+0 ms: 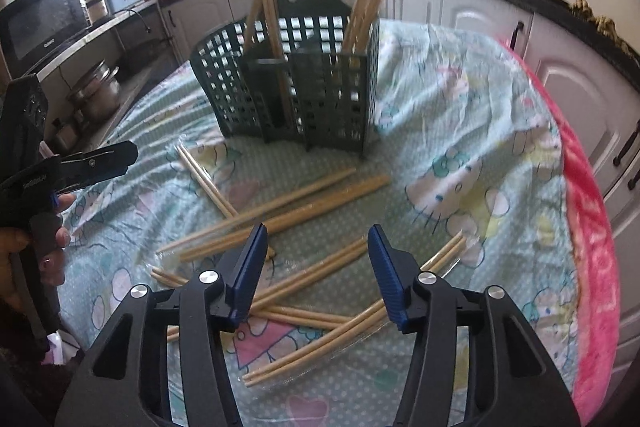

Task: Organize utensils
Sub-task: 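Lower the left tool onto a wooden chopstick and close it while the right tool descends to another, then close the right tool on a chopstick while the left tool holds its chopstick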

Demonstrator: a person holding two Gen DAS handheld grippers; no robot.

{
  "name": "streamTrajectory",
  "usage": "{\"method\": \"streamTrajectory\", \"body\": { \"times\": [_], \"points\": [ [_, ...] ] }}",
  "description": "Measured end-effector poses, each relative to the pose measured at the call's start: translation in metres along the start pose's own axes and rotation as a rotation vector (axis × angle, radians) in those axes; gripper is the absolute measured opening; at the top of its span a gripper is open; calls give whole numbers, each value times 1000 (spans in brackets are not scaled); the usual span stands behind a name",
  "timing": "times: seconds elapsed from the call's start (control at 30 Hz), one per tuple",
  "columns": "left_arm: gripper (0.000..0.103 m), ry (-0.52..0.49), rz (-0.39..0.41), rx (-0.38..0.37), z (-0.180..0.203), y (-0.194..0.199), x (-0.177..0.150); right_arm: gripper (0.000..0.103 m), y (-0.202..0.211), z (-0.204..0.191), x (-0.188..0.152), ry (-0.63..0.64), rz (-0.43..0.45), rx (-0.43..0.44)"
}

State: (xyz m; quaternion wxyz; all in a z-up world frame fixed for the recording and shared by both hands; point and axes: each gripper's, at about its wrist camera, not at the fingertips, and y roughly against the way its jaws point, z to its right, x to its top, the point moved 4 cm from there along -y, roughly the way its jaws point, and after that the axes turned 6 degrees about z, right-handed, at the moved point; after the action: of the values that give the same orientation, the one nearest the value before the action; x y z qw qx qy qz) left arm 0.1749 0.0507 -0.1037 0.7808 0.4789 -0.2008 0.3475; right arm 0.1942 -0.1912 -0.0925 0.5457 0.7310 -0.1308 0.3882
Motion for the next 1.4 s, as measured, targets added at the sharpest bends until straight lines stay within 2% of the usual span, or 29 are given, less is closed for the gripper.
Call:
{"method": "streamTrajectory", "body": {
  "times": [0.27, 0.57, 0.7, 0.83, 1.0, 1.1, 1.4],
  "points": [
    [66, 78, -70, -16, -16, -29, 3, 41, -17, 8, -10, -73, -72, 13],
    [58, 169, -98, -29, -33, -50, 16, 37, -46, 25, -15, -205, -151, 14],
    [55, 198, -101, -24, -37, -56, 23, 35, -53, 30, -10, -256, -154, 24],
    [48, 220, -95, -10, -42, -60, 27, 31, -59, 34, -5, -283, -155, 20],
    [37, 241, -90, -3, -49, -62, 29, 16, -62, 42, 2, -305, -144, 8],
    [31, 247, -89, 3, -52, -63, 31, 12, -62, 47, 3, -328, -135, 17],
    [13, 274, -85, 20, -64, -69, 35, 8, -50, 47, 9, -339, -91, 36]
  ]
}}
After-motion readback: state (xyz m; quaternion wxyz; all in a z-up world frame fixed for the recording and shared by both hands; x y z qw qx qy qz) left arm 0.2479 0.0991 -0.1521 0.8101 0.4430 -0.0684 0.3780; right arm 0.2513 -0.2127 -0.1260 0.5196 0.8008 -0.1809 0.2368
